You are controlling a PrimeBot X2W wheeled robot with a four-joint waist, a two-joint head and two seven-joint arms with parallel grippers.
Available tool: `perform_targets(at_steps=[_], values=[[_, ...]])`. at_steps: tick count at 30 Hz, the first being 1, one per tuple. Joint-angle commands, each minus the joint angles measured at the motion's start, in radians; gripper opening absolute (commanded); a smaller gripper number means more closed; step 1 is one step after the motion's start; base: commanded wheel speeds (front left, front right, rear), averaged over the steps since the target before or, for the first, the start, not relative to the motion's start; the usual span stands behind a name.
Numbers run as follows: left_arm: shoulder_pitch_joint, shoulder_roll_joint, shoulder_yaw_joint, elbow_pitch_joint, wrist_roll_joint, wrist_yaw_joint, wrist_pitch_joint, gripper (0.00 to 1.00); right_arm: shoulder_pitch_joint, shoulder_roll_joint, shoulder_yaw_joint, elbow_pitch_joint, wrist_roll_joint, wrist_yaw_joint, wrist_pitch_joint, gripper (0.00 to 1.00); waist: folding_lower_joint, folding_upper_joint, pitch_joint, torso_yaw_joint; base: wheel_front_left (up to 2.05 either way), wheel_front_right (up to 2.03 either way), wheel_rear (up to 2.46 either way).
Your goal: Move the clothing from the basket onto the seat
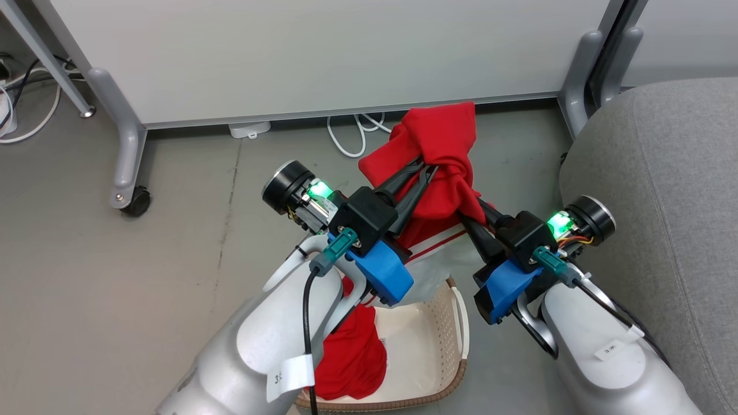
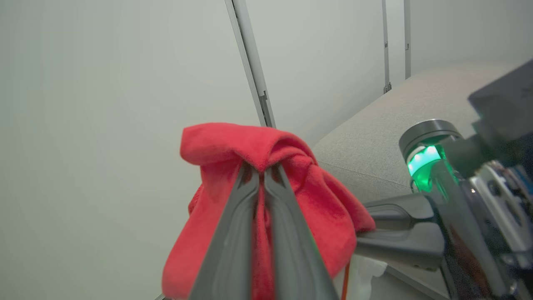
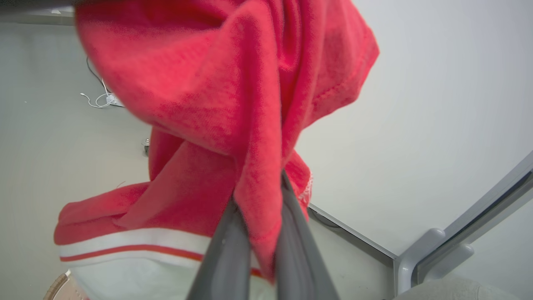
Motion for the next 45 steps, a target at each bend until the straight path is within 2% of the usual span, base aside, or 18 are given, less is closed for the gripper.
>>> perform_targets(at_steps=[1,12,13,14,31,45], values=[[-0.01,-0.001,0.008,0.0,0.004,-0.004,-0.005,0.0,-0.007,0.002,-0.004,-0.004,0.007,0.0,-0.003,0.0,0.0,-0.0001,-0.001,-0.002,0.0,0.0,0.0],[-0.003,-0.003,0.015,0.009,0.008,-0.006,-0.005,0.0,0.006,0.005,-0.018,-0.014,0.019,0.0,-0.003,0.0,0.0,-0.0001,-0.004,-0.009,0.0,0.0,0.0],[-0.002,-0.003,0.018,0.012,0.005,-0.006,-0.005,0.28,0.007,0.005,-0.018,-0.014,0.021,0.0,-0.003,0.0,0.0,-0.0001,-0.004,-0.01,0.0,0.0,0.0],[-0.002,-0.003,0.019,0.013,0.004,-0.006,-0.005,1.0,0.007,0.005,-0.019,-0.015,0.022,0.0,-0.003,0.0,0.0,-0.0001,-0.003,-0.011,0.0,0.0,0.0],[0.02,-0.005,0.026,0.003,0.016,-0.005,-0.004,1.0,0.038,0.027,-0.111,-0.066,0.049,0.0,-0.004,0.0,0.0,-0.0001,0.011,-0.031,0.0,0.0,0.0],[0.04,0.02,0.022,-0.028,0.026,-0.006,-0.004,1.0,0.092,0.038,-0.267,-0.201,0.048,0.0,-0.004,0.0,0.0,-0.0001,0.089,-0.163,0.0,0.0,0.0]])
